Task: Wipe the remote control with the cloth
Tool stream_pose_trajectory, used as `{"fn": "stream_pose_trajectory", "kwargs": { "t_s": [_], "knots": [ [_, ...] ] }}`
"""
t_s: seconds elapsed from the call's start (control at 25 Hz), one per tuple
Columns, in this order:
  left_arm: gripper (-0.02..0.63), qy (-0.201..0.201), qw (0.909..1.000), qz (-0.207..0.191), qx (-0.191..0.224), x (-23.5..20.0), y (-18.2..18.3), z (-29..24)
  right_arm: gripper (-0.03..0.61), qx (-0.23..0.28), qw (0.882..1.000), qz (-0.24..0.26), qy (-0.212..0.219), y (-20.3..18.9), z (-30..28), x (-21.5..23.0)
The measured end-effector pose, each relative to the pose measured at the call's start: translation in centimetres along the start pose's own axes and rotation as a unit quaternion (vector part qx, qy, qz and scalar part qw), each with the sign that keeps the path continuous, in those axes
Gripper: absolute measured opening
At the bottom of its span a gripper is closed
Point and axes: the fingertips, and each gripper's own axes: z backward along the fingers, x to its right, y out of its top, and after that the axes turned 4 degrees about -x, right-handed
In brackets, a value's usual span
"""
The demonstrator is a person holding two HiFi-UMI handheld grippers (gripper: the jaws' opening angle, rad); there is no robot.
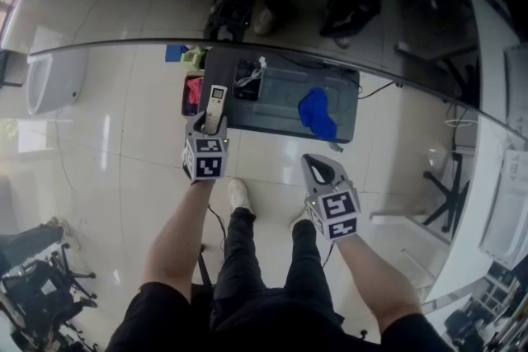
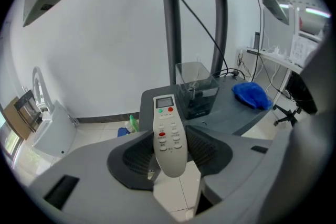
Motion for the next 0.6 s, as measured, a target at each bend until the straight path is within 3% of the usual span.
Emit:
{"fn": "stream_pose_trajectory", "kwargs": {
  "t_s": [0.12,0.36,0.52,0.6],
  "knots": [
    [0.196,-0.011,0.9997,-0.006,0.019,1.7,-0.2,3.6,0.011,0.002,1.000,0.006,-0.013,0.6,-2.0,1.3],
    [0.197,-0.070,0.9955,-0.002,0.063,9.3,1.8,8.0,0.012,0.002,0.999,0.013,-0.044,1.1,-4.9,3.7],
    [0.196,-0.101,0.9918,-0.025,0.073,13.5,3.4,7.9,0.106,-0.005,0.996,0.011,-0.085,0.8,-6.7,7.0],
    [0.198,-0.112,0.9899,-0.045,0.074,14.7,3.9,7.6,0.184,-0.019,0.994,0.011,-0.106,0.2,-8.0,8.9]
  ]
}}
